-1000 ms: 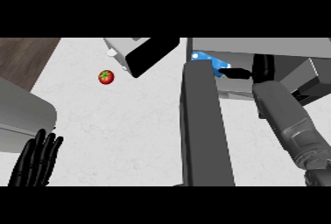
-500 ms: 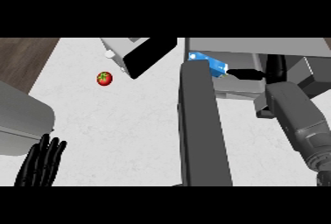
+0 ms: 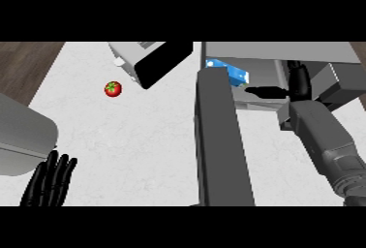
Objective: Pick up the milk, place it into the microwave and close the microwave
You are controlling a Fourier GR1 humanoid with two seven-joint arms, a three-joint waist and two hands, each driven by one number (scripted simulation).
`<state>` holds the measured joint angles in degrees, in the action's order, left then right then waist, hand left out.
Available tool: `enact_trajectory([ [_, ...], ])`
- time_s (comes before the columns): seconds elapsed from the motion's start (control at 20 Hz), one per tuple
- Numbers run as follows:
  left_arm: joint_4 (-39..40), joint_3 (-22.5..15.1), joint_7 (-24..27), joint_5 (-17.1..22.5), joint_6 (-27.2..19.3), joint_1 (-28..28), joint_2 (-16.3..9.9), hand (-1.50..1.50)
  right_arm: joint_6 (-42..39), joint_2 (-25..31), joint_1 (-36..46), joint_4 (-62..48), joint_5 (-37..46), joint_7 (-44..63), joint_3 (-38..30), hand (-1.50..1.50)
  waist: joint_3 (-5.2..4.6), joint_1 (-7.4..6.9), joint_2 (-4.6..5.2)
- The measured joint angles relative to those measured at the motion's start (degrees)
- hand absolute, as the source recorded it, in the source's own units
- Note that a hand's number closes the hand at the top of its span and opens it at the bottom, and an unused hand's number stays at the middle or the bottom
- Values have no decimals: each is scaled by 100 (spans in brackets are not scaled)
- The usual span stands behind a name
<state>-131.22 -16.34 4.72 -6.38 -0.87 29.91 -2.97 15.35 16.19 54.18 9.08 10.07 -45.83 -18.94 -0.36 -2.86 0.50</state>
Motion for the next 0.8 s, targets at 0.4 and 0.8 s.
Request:
enact_trajectory([
  [0.4,70,-89,-5,-49,-65,-43,52,-150,-630,-246,-506,148,-70,-156,62,-150,-23,99,-77],
  [0.8,131,-67,-39,-73,-122,-66,42,-150,-1114,-513,-1292,358,-165,-362,145,-150,-1,190,-101],
])
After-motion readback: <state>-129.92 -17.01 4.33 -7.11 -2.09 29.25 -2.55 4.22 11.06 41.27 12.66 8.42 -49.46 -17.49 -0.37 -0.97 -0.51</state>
